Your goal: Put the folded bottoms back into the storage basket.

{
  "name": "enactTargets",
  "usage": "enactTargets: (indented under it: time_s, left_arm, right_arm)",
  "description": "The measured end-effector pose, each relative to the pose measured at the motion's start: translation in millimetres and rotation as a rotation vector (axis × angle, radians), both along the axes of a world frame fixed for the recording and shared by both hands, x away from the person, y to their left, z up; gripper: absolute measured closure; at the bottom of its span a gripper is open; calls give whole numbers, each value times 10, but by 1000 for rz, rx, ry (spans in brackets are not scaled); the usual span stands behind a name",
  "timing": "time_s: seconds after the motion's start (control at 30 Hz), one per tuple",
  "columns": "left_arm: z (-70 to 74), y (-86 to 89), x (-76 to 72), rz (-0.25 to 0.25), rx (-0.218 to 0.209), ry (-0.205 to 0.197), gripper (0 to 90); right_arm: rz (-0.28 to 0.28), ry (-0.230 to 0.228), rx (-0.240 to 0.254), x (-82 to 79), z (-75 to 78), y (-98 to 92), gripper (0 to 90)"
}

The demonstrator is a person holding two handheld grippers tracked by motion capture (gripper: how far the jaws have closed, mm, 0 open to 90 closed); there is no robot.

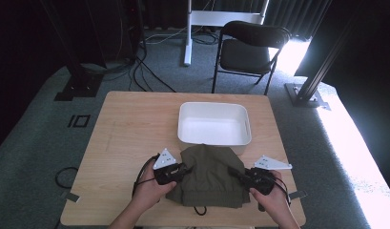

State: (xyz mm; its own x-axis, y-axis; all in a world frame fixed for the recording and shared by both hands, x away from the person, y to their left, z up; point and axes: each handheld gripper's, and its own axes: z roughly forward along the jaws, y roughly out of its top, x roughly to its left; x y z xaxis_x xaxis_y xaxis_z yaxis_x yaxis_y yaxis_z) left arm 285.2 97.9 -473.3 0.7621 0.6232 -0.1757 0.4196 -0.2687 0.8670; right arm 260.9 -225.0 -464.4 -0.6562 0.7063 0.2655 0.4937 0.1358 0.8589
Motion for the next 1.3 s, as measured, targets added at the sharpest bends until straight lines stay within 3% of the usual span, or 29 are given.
enactTargets:
  time_s: [0.33, 0.53, 0.9, 1.3]
  left_arm:
    - [208, -17, 174, 1, -31, -31, 772]
    - [336, -23, 291, 5, -43, -48, 773]
    - [531, -67, 464, 6, -23, -80, 772]
    - [766, -121, 705, 35, -45, -103, 771]
  right_arm:
    - [-10, -37, 11, 128, 252, -34, 792]
    - [-25, -47, 44, 244, 366, -56, 792]
    - [-40, -67, 56, 387, 528, -53, 792]
    - [-70, -82, 90, 635, 740, -102, 791]
